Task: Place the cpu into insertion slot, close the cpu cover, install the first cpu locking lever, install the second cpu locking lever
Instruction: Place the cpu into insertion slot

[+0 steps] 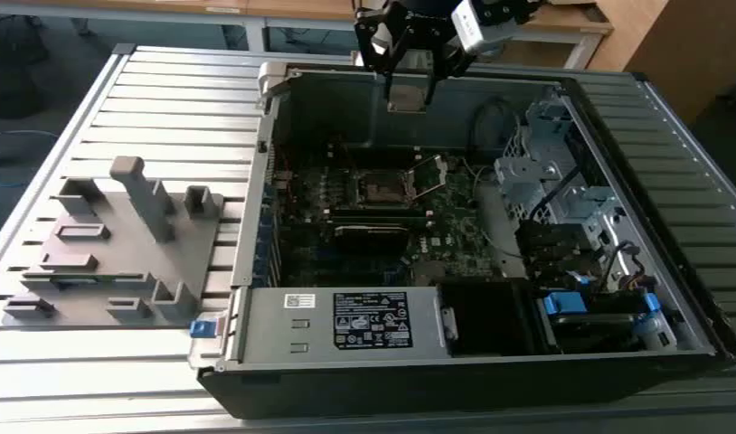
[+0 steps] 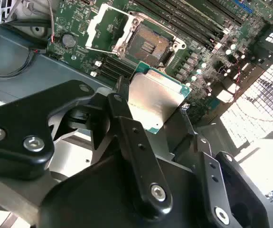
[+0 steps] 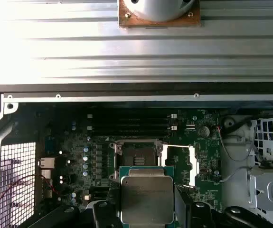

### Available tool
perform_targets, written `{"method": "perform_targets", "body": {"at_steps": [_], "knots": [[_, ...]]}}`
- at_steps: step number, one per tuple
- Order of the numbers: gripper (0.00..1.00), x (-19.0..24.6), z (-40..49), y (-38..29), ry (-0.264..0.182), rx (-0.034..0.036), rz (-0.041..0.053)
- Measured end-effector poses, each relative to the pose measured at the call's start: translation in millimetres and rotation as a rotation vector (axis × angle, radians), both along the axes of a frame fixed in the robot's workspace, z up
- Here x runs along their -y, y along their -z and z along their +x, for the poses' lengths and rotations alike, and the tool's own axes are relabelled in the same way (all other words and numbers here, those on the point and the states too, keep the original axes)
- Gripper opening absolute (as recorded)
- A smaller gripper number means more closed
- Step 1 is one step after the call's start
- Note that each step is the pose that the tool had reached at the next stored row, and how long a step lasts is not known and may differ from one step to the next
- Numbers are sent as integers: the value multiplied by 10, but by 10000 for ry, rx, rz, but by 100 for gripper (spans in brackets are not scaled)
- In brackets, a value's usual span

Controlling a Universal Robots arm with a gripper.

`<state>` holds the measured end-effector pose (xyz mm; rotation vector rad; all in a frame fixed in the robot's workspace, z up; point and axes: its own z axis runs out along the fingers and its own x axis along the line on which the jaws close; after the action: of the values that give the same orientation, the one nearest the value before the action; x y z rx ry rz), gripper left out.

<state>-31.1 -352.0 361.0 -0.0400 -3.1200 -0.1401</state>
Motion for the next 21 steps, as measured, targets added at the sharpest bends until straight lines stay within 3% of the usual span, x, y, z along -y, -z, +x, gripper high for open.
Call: {"method": "perform_targets", "body": {"at_steps": [21], "knots": [[54,0,0,37,0,0,1]]}}
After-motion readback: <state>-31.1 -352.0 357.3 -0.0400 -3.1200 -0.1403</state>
